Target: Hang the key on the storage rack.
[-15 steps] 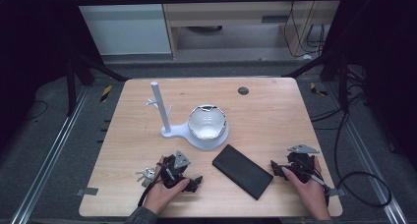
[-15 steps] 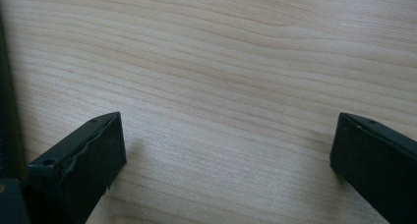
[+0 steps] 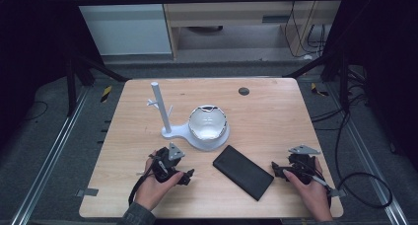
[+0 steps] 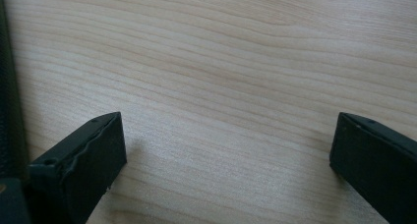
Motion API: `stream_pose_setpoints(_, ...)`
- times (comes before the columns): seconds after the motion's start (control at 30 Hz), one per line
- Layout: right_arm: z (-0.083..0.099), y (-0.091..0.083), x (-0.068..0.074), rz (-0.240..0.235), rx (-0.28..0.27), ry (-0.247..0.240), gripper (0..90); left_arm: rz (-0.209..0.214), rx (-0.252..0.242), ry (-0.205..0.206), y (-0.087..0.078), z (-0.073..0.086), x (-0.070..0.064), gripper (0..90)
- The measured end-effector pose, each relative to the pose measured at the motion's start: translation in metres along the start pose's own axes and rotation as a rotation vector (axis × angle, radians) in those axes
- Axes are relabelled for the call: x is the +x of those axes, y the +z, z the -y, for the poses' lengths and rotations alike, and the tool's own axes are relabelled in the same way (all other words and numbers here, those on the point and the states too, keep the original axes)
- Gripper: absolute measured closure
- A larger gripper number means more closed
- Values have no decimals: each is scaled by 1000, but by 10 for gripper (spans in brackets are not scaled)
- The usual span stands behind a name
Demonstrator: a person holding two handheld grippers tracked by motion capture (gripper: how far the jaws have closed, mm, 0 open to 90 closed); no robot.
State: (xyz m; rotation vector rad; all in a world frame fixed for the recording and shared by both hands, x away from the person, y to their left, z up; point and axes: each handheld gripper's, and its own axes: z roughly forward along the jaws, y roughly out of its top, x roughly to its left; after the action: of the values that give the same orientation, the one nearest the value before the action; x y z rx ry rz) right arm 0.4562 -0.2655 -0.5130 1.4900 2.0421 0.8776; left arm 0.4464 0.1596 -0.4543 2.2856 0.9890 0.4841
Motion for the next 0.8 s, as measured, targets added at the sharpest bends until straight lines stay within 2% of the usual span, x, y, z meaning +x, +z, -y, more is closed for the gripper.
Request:
stream_pose_setpoints(0.07, 0, 0, -1, -4, 0, -4, 10, -9, 5, -12, -3, 0, 3, 86)
stream_pose_setpoints(0.1, 0, 0, -1, -10, -1, -8, 9, -15, 17, -37, -9, 2, 9, 77)
stream_pose_setpoints(0.13, 0, 0, -1, -9, 0, -7, 9, -15, 17, -37, -9, 2, 9, 74)
stream_pose_setpoints(0.17, 0, 0, -1, -9, 0, -8, 9, -27, 38, -67, -14, 5, 16, 75)
stream_pose_setpoints(0.2, 0, 0, -1, -10, 0, -8, 8, -27, 38, -67, -14, 5, 16, 74)
stream_pose_setpoints(0.27, 0, 0, -1, -15, 2, -8, 7, -59, 53, -84, -24, 11, 25, 74)
stream_pose_setpoints(0.33, 0, 1, -3, -22, 1, -17, 7, -63, 53, -90, -26, 13, 26, 76)
stream_pose_setpoints(0.37, -1, 1, -3, -22, 0, -26, 7, -72, 61, -109, -31, 18, 30, 77)
stream_pose_setpoints(0.47, -1, 2, -5, -27, 0, -35, 7, -82, 78, -112, -33, 24, 32, 76)
stream_pose_setpoints(0.5, -2, 2, -5, -32, 0, -36, 6, -96, 100, -121, -34, 30, 35, 77)
stream_pose_setpoints(0.57, -2, 2, -5, -34, 1, -36, 6, -102, 109, -132, -36, 35, 38, 90)
stream_pose_setpoints(0.73, -2, 2, -5, -33, 1, -36, 7, -102, 148, -142, -43, 42, 44, 153)
stream_pose_setpoints(0.8, -2, 2, -5, -33, 1, -36, 6, -88, 166, -151, -45, 44, 47, 200)
